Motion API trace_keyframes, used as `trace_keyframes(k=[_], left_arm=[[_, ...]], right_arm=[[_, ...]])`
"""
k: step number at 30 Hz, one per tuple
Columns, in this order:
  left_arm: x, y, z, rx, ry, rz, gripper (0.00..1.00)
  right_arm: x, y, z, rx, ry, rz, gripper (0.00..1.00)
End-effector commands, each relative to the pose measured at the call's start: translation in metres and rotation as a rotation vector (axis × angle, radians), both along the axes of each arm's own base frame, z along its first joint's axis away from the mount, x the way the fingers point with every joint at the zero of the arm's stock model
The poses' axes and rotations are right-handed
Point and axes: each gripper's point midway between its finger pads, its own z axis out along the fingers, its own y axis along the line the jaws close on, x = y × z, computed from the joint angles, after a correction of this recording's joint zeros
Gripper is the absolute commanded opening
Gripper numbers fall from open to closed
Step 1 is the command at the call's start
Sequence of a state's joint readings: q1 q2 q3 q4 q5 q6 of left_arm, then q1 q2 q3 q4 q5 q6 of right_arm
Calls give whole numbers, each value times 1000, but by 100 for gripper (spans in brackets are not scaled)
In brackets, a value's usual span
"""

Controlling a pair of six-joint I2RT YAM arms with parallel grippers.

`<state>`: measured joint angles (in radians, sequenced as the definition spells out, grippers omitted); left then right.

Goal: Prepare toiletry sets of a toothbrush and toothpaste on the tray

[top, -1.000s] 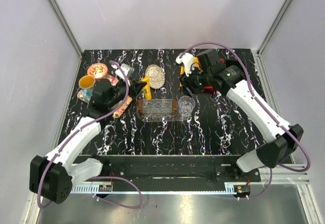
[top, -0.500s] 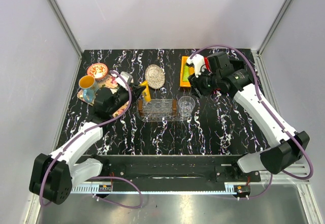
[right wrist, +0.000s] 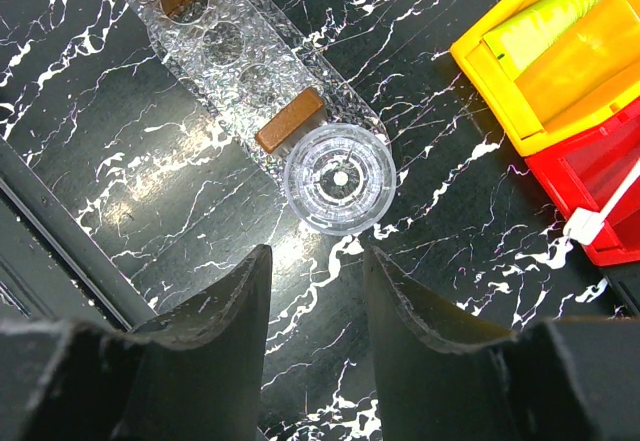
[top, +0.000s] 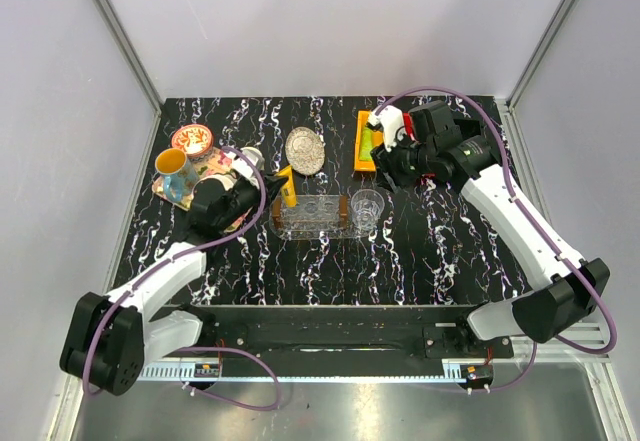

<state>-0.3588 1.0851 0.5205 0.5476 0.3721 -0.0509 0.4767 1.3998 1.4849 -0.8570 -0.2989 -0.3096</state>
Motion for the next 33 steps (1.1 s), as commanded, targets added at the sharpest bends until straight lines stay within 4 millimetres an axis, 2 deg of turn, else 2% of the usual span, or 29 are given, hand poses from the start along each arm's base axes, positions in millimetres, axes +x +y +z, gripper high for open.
trace_keyframes(k=[1,33], left_arm=[[6,1,24,-29,-112,7,0],[4,-1,9,-33,-64,-15,0]], right_arm=[[6,2,11,36,-41,-1,46],[8,2,9,51,-32,-5,46]])
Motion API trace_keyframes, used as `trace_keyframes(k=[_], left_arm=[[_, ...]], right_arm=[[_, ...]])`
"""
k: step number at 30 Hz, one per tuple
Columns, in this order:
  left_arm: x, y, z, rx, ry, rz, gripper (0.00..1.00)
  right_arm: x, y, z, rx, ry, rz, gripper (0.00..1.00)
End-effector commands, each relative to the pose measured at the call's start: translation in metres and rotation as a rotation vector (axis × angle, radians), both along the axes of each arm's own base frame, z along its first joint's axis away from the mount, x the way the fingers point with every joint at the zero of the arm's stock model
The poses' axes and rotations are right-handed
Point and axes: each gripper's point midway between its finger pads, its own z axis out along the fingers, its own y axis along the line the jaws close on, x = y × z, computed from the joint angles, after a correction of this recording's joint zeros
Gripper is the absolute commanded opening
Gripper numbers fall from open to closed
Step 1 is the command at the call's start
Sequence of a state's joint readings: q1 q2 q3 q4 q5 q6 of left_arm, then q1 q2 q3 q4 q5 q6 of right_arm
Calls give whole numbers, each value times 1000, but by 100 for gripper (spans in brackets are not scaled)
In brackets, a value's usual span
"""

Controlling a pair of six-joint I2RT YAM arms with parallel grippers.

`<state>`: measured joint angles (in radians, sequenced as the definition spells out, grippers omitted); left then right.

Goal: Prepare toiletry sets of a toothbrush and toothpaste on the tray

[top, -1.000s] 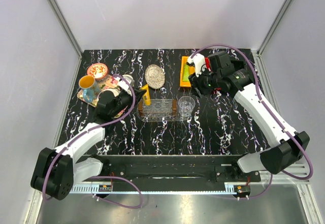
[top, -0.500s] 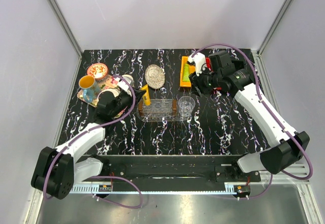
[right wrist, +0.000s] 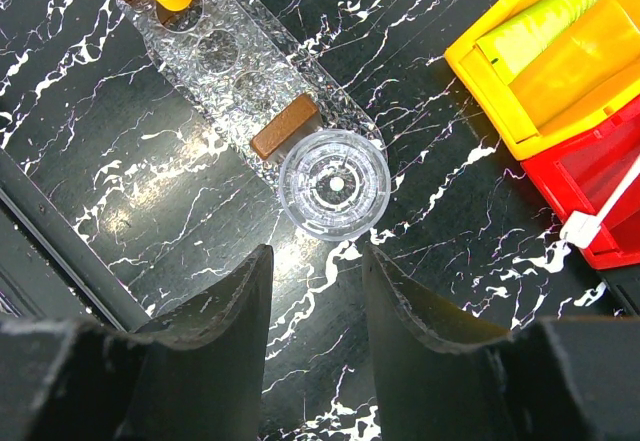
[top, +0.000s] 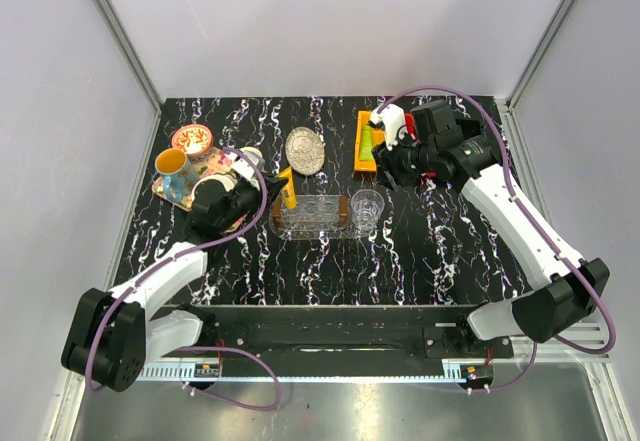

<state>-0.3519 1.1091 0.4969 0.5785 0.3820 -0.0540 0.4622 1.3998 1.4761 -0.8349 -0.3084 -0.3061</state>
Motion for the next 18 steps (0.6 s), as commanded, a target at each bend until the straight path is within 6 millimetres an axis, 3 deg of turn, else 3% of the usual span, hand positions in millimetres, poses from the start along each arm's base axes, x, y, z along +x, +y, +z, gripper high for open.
trace_keyframes(k=[1,18], left_arm=[[3,-2,22,-37,-82,-13,0],[4,-5,11,-33,-56,-25,0]], right_arm=[[4,4,8,38,-27,5,46],[4,3,5,39,-19,4,46]])
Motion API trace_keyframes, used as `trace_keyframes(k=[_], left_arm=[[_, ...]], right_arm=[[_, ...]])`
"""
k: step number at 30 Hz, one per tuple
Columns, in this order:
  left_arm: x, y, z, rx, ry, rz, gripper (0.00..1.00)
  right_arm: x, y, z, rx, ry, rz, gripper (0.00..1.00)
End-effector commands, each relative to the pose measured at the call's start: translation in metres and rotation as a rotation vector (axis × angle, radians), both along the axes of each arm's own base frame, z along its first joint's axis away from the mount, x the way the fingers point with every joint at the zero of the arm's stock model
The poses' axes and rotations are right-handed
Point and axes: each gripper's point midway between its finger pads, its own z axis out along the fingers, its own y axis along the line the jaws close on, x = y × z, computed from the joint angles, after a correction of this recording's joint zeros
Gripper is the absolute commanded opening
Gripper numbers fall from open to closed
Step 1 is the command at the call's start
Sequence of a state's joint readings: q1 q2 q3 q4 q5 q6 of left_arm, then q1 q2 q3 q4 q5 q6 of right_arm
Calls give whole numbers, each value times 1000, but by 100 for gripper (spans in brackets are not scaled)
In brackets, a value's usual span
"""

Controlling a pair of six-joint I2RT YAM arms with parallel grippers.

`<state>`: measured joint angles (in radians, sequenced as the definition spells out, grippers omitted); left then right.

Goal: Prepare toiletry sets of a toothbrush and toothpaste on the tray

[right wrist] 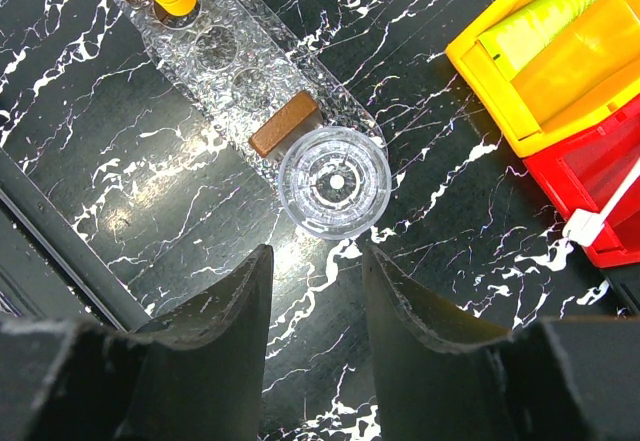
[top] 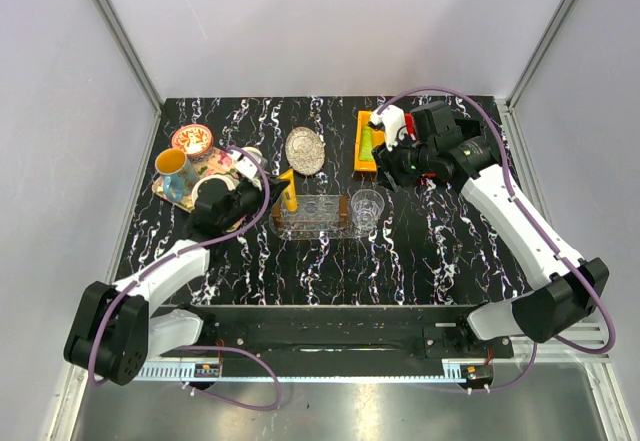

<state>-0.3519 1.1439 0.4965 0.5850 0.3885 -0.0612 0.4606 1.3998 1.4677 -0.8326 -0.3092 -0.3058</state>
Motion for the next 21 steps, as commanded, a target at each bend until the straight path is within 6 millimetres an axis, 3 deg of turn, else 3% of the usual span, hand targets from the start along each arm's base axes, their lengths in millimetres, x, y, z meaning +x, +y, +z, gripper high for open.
trace_keyframes(k=[1,21], left_arm=[[2,-2,21,-37,-85,-17,0],[4,-6,3,-24,-57,-31,0]], right_arm=[[4,4,8,42,-27,7,46],[5,4,8,43,-30,6,46]])
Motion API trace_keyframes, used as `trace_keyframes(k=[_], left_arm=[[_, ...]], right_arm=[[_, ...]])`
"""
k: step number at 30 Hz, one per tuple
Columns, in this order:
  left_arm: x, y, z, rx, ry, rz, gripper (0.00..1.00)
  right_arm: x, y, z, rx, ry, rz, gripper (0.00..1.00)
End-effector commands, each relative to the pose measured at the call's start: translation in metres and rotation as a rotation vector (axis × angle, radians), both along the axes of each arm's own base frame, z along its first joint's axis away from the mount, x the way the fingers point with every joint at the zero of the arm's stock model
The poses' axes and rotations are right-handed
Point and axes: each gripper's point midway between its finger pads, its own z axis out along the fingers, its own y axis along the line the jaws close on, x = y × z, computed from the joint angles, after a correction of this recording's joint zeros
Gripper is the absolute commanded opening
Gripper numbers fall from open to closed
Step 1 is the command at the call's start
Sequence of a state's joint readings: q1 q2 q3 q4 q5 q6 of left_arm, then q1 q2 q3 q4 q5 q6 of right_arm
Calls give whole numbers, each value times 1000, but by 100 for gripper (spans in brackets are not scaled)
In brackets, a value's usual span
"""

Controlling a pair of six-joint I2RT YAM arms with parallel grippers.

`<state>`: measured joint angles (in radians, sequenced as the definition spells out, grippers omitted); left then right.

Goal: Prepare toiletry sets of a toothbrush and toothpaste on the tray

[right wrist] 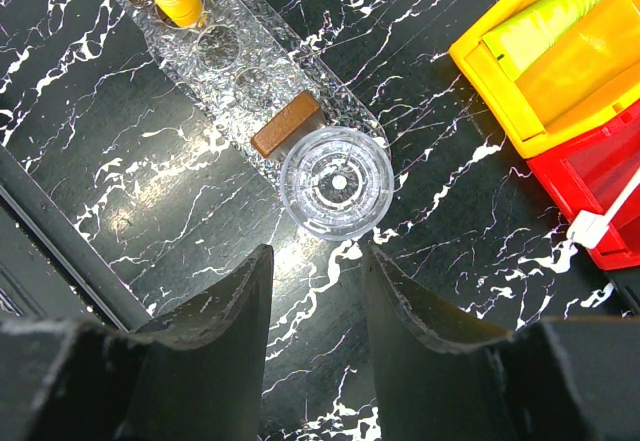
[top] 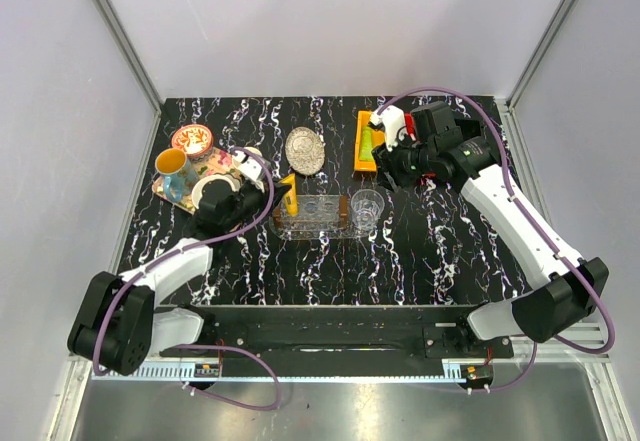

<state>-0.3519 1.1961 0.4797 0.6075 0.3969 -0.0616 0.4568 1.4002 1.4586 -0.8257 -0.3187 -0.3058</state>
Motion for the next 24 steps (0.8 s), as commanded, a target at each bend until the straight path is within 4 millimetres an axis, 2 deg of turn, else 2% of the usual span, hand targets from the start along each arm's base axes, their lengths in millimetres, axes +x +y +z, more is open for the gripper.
trace_keyframes(k=[1,11,24], left_arm=[[3,-4,23,-40,-101,-23,0],[5,-4,10,-30,-91,-26,0],[5,-7,2,-42,-92,-41,0]], right_arm=[[5,3,10,37,-33,2,46],[5,4,10,38,-30,3,46],[6,4,6,34,-23,4,47]])
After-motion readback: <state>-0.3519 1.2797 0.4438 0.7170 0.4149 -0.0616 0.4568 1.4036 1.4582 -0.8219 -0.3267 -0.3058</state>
